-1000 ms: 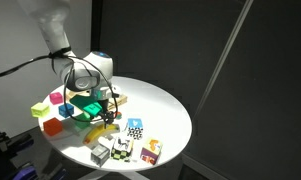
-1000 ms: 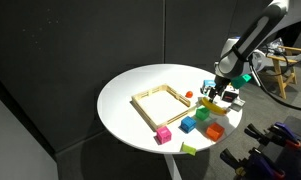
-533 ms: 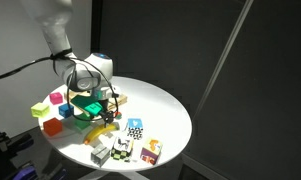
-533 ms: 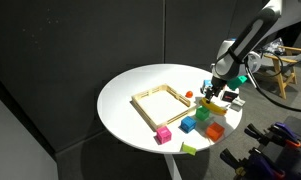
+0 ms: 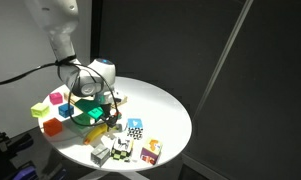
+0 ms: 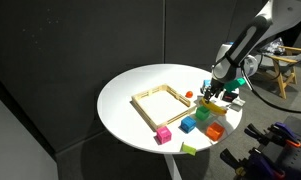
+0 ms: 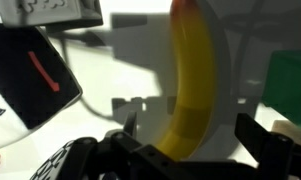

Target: Pick up the yellow banana toy, turn it ninety degrees anticlockwise and put it at the edge of the table

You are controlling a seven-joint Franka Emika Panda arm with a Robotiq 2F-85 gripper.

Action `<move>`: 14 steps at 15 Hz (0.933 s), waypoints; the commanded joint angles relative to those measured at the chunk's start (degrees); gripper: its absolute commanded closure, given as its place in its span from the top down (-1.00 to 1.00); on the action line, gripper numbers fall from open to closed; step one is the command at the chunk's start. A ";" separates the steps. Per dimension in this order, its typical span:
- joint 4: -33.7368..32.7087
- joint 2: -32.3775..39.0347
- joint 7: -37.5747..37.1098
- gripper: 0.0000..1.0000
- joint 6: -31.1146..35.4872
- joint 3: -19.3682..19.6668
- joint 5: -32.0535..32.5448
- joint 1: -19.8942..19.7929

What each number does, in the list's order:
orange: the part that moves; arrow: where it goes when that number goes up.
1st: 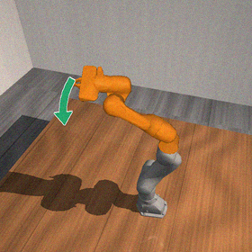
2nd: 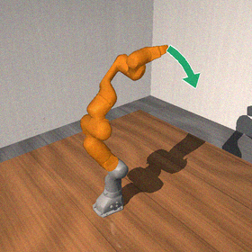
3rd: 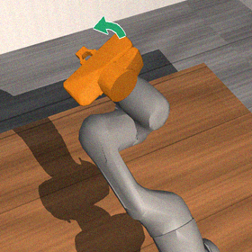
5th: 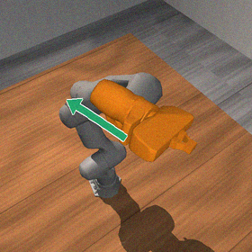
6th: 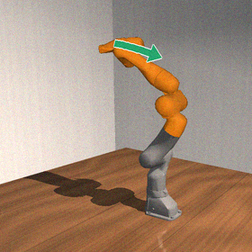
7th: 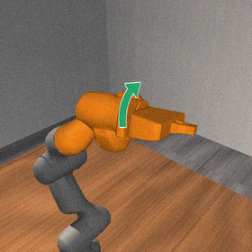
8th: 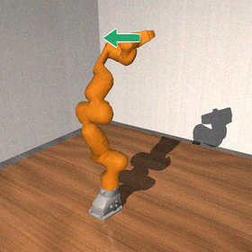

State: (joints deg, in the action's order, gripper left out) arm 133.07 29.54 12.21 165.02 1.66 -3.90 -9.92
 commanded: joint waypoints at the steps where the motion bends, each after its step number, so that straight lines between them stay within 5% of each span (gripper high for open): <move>1: -0.73 1.00 -4.81 1.00 1.37 0.90 0.42 1.01; 14: -2.19 3.12 -8.63 1.00 0.98 2.41 0.78 1.88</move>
State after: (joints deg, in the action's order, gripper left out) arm 132.17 31.76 5.45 165.84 3.28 -3.90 -8.69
